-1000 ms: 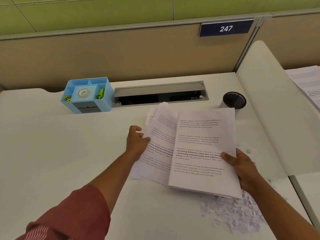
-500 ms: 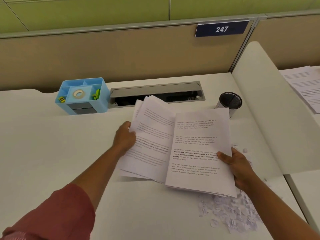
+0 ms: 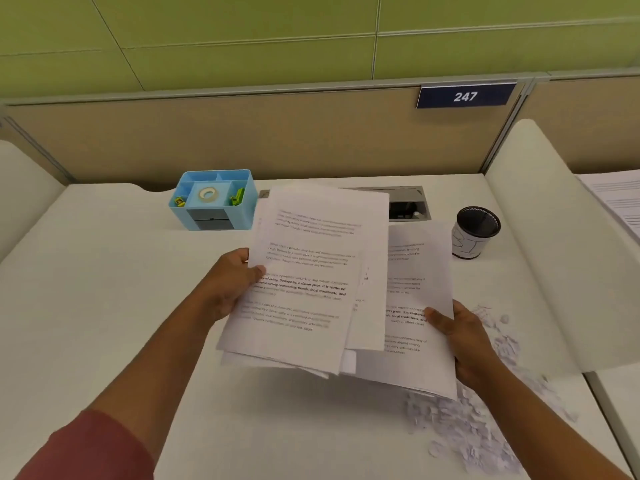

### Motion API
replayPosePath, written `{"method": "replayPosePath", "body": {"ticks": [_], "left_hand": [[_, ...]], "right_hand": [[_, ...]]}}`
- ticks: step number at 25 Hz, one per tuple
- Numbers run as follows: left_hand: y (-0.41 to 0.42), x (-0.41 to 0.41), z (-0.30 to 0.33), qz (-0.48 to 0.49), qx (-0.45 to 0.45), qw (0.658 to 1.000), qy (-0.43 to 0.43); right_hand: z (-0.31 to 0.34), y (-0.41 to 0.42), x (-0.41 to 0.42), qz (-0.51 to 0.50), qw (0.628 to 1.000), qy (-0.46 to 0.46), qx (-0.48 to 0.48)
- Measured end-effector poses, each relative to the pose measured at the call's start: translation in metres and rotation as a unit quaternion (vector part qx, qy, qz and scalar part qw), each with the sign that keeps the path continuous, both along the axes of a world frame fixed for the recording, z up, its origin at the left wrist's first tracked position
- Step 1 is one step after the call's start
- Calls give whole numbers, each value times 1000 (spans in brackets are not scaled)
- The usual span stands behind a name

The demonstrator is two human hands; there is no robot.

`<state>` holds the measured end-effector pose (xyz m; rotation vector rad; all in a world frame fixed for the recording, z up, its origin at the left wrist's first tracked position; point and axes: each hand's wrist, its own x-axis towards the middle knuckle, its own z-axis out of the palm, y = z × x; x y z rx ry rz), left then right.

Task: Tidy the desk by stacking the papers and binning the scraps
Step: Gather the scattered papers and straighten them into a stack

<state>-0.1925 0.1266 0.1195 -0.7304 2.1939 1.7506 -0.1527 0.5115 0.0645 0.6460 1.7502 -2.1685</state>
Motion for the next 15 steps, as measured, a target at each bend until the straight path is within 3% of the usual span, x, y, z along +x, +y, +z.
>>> {"method": "replayPosePath", "body": {"ticks": [3,7,12,15], "left_hand": [[32,30,-10,-41,13,998,-44],[55,59,-24,-25,116,989,-84],[72,81,-26,-42,247,964,-85],[83,92,-25,-52,265,960,-68]], "right_hand": [[15,-18,16,21,999,6,-34],[26,-26,32,45,995,4,-85],[34,-26,47,104,987,1,-122],[36,-27,52,139,983,16,-122]]}}
